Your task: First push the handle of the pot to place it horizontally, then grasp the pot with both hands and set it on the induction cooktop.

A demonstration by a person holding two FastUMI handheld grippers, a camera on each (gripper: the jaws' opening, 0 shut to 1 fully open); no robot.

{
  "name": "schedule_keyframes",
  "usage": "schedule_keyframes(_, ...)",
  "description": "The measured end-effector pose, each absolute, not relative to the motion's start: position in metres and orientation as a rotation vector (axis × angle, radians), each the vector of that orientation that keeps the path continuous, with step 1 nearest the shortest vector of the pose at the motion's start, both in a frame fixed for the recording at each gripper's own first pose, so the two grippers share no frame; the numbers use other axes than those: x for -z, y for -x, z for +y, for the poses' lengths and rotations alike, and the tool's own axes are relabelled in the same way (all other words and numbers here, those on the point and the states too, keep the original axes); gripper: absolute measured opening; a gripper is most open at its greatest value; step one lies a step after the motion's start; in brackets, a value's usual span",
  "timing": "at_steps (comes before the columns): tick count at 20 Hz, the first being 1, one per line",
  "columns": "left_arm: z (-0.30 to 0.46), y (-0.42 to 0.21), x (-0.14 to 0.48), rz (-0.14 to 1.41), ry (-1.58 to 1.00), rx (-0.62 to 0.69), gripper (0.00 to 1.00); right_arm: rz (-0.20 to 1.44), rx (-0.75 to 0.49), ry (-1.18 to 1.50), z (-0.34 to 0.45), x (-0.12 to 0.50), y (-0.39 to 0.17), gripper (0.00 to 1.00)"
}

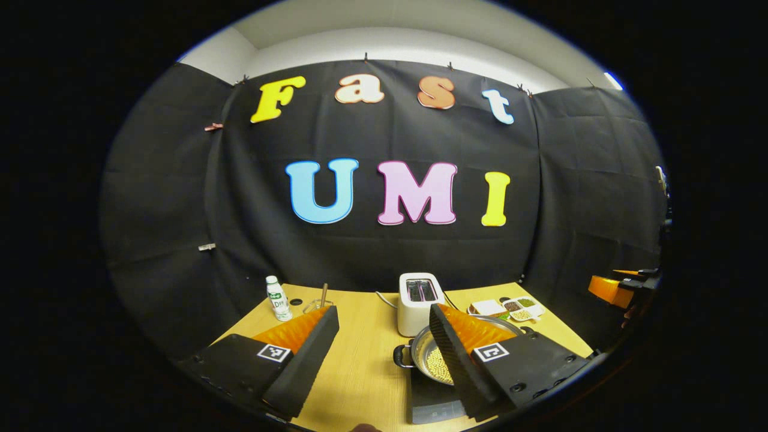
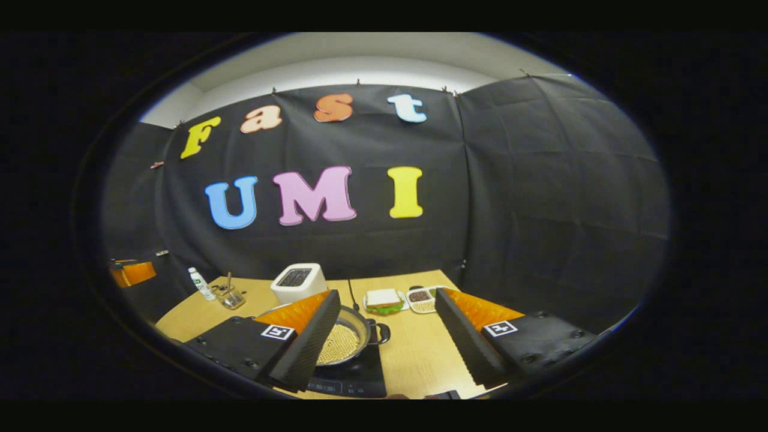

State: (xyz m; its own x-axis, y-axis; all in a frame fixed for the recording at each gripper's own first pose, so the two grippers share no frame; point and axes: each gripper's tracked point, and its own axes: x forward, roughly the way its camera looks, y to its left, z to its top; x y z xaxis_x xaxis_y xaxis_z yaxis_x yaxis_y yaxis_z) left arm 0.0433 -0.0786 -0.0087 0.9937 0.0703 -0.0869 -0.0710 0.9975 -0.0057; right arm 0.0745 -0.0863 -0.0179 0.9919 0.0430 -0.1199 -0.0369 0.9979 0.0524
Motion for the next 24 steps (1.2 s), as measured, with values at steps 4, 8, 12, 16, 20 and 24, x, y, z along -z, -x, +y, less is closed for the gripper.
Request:
schedule_keyframes(4, -0.062, 0.019, 0.009, 0.041, 0.006, -0.103, 0.95, 0.056, -0.025, -0.109, -0.091, 0.005, -0.016, 0.98)
schedule_keyframes(8, -0.049, 0.067, 0.013, 0.015, 0.047, -0.128, 0.95, 0.073, -0.002, -0.057, -0.109, 0.018, 0.023, 0.98)
schedule_keyframes(12, -0.041, 0.091, 0.024, 0.036, 0.031, -0.149, 0.95, 0.112, 0.017, -0.056, -0.110, 0.032, 0.037, 0.98)
schedule_keyframes(16, -0.041, 0.093, 0.024, 0.052, 0.033, -0.152, 0.95, 0.123, -0.010, -0.044, -0.097, 0.031, 0.035, 0.98)
schedule_keyframes(20, -0.035, 0.094, 0.019, 0.063, 0.005, -0.189, 0.95, 0.121, -0.042, -0.048, -0.085, 0.023, 0.031, 0.98)
schedule_keyframes(24, -0.036, 0.096, 0.015, 0.069, 0.007, -0.196, 0.93, 0.112, -0.065, -0.047, -0.077, 0.018, 0.026, 0.98)
